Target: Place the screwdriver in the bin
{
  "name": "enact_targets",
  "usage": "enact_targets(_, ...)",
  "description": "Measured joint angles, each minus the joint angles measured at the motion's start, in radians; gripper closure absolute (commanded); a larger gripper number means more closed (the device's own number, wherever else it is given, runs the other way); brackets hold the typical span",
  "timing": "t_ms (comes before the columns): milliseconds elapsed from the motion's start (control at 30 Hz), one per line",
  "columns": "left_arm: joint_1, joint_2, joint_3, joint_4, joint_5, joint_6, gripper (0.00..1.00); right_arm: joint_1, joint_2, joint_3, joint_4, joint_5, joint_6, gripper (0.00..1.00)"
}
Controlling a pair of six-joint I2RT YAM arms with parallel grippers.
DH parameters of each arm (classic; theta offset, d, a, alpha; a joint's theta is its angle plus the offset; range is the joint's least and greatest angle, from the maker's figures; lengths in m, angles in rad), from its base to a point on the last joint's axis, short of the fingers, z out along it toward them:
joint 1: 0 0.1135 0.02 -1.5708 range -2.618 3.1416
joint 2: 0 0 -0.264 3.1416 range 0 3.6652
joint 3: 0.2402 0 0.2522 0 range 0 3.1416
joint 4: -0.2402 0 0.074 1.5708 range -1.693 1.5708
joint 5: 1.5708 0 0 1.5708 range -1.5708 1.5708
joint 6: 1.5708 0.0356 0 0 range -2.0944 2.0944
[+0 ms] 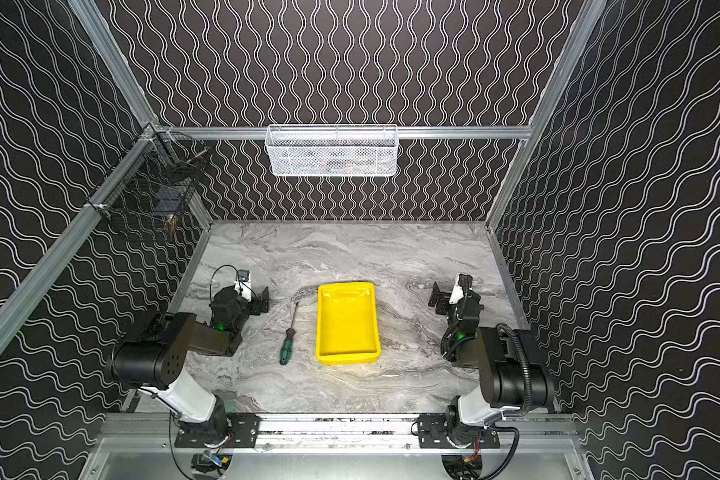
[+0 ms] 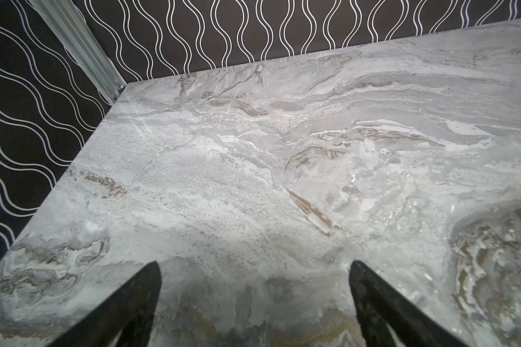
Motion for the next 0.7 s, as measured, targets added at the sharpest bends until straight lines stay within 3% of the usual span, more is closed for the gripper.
enact_targets(700, 0.000, 0.000, 0.001, -0.002, 0.019, 0.000, 0.01, 0.000, 0.000, 0.000, 0.000, 0.000, 0.000, 0.00)
